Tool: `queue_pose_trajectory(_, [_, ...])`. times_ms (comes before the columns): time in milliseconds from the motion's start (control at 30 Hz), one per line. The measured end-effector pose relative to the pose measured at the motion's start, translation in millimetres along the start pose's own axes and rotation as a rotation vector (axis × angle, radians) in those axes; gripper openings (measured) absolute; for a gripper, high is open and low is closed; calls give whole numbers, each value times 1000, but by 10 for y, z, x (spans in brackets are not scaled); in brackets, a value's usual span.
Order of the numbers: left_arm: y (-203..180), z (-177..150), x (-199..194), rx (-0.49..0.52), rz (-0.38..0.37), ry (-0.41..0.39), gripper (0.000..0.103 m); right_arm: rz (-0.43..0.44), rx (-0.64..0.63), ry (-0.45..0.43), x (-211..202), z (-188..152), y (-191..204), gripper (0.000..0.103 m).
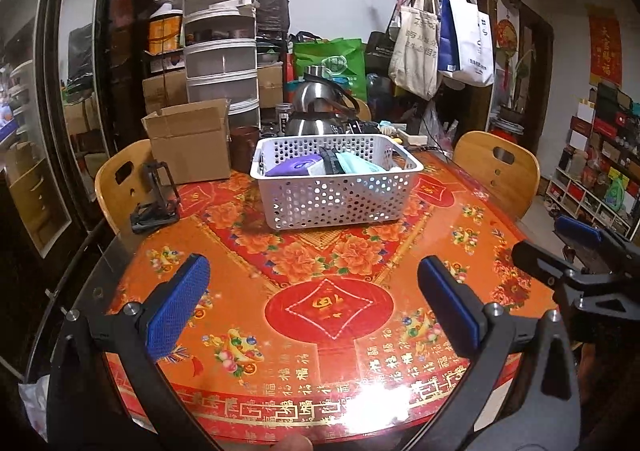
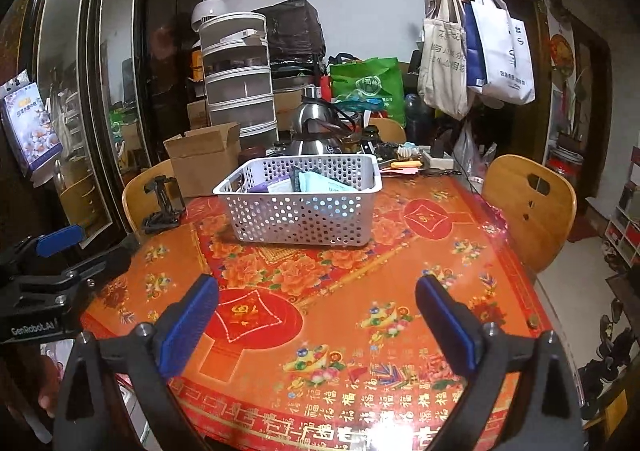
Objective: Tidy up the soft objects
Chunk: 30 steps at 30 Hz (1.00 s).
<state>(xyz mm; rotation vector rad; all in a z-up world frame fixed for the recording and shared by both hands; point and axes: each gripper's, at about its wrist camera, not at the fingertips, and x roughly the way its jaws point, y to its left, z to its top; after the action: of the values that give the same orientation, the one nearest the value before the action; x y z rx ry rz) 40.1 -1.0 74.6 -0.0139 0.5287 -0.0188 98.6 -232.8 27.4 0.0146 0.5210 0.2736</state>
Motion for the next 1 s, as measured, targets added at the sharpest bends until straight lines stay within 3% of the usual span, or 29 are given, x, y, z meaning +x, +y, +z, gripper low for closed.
queue_pose_trajectory(1000, [26, 32, 237, -2, 14, 46, 103, 15, -3, 19, 96, 5, 3, 99])
